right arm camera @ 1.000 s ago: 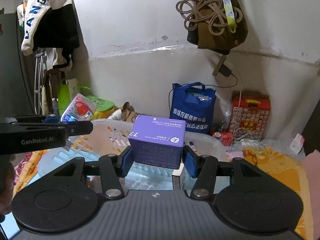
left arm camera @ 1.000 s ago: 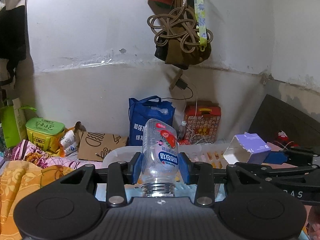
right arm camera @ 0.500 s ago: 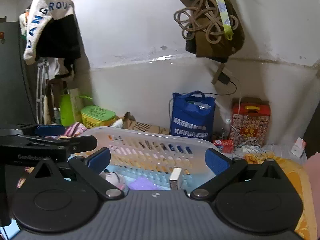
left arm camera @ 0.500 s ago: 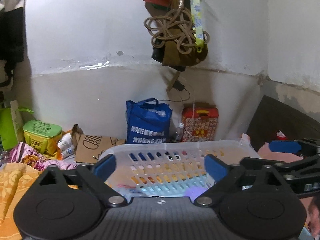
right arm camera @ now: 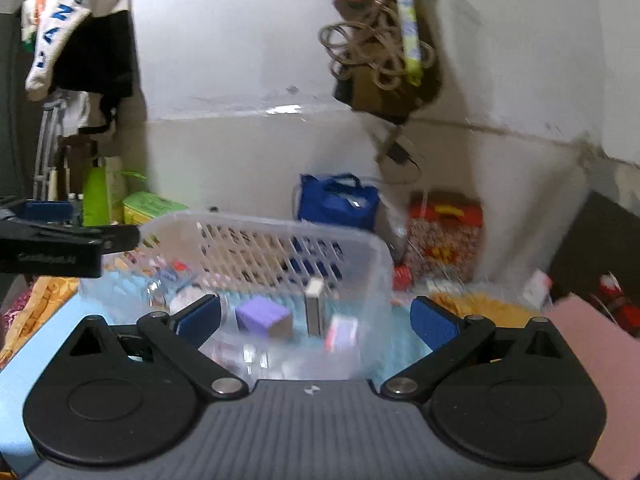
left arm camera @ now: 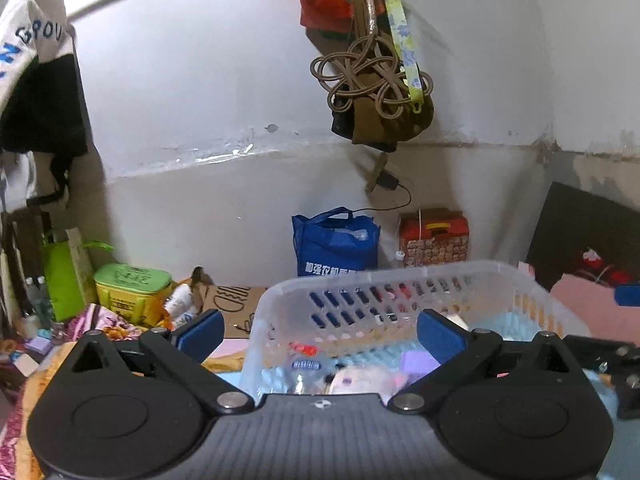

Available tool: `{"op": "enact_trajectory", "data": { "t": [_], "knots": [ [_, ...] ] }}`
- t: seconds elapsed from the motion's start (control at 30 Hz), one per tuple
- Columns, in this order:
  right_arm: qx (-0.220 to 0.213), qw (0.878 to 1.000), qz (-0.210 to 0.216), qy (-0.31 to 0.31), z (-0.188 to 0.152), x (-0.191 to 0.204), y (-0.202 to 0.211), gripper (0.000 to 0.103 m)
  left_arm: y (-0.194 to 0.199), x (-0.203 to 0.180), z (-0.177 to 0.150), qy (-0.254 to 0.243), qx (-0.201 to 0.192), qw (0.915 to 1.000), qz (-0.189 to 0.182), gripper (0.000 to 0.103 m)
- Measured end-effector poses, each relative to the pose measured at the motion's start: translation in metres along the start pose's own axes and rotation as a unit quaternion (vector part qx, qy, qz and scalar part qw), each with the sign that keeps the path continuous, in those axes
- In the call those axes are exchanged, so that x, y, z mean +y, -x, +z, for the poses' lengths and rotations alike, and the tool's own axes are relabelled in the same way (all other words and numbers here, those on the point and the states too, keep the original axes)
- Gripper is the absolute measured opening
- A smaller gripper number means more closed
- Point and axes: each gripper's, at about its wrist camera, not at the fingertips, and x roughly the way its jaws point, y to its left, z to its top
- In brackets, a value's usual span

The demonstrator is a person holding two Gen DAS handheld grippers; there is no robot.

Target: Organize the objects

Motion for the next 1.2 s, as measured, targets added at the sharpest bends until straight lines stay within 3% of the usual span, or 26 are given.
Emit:
{"op": "enact_trajectory", "data": {
  "t": [0.13, 0.3, 0.37, 0.47, 0.57, 0.67, 0.9, 1.2],
  "knots": [
    [0.044, 0.999, -0.011, -0.005, -0.015, 0.011, 0.005, 0.103, 0.020, -0.003, -0.013, -0.012, 0.014, 0.9998, -0.003, 0.103],
    [0.106, 0.994, -0.016, 0.012, -0.026, 0.031, -0.004, 0.103, 0.031, -0.009, -0.032, -0.017, 0.065, 0.9975, -0.023, 0.103],
    [0.105, 0.994, -0.023, -0.003, -0.028, 0.028, -0.008, 0.103, 0.029, -0.009, -0.037, -0.013, 0.091, 0.9953, -0.030, 0.103],
    [0.101, 0.994, -0.011, -0.041, -0.027, 0.017, -0.012, 0.103, 0.027, -0.006, -0.042, -0.003, 0.099, 0.9946, -0.033, 0.103],
    [0.053, 0.996, -0.019, -0.074, -0.027, 0.010, 0.000, 0.103, 0.027, -0.002, -0.041, 0.016, 0.095, 0.9946, -0.039, 0.103],
    [0.020, 0.998, -0.046, -0.048, -0.023, 0.012, 0.010, 0.103, 0.027, -0.001, -0.040, 0.025, 0.091, 0.9946, -0.044, 0.103],
    [0.040, 0.996, -0.012, -0.073, -0.014, 0.001, 0.013, 0.103, 0.023, -0.012, -0.033, 0.026, 0.085, 0.9953, -0.039, 0.103],
    [0.034, 0.995, -0.014, -0.093, -0.018, -0.009, 0.013, 0.103, 0.026, -0.019, -0.027, 0.032, 0.075, 0.9961, -0.035, 0.103]
  ]
}}
